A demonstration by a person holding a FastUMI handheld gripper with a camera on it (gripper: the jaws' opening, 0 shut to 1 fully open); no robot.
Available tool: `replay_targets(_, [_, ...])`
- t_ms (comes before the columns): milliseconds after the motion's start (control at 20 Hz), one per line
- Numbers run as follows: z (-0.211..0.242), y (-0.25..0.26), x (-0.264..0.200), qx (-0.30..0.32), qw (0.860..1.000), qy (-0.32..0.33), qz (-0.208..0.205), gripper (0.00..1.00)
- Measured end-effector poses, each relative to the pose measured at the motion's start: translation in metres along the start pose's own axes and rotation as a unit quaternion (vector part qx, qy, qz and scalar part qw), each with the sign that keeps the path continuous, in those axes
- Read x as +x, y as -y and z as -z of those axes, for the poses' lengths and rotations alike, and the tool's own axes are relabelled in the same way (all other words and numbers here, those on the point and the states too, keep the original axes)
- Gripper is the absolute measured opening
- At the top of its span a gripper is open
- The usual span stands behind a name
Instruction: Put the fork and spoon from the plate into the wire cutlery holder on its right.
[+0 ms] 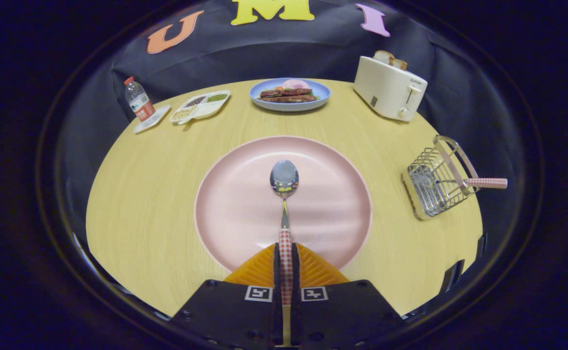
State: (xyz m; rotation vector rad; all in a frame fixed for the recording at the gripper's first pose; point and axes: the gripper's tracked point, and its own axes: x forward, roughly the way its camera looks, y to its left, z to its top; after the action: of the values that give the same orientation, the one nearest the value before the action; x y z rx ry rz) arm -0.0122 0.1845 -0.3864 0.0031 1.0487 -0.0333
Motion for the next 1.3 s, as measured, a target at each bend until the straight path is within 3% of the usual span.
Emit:
replay_targets(450, [-0.051,0.047,-0.073,-0.016,0.999,-0.002,-0.031,0.06])
replay_targets(800, [-0.1,0.144,-0.143,-0.004,1.0,-0.005,-0.023,0.06])
replay_targets(1300, [-0.108,0.243,-0.154,-0.038,0.993,-0.108,-0.011,0.06])
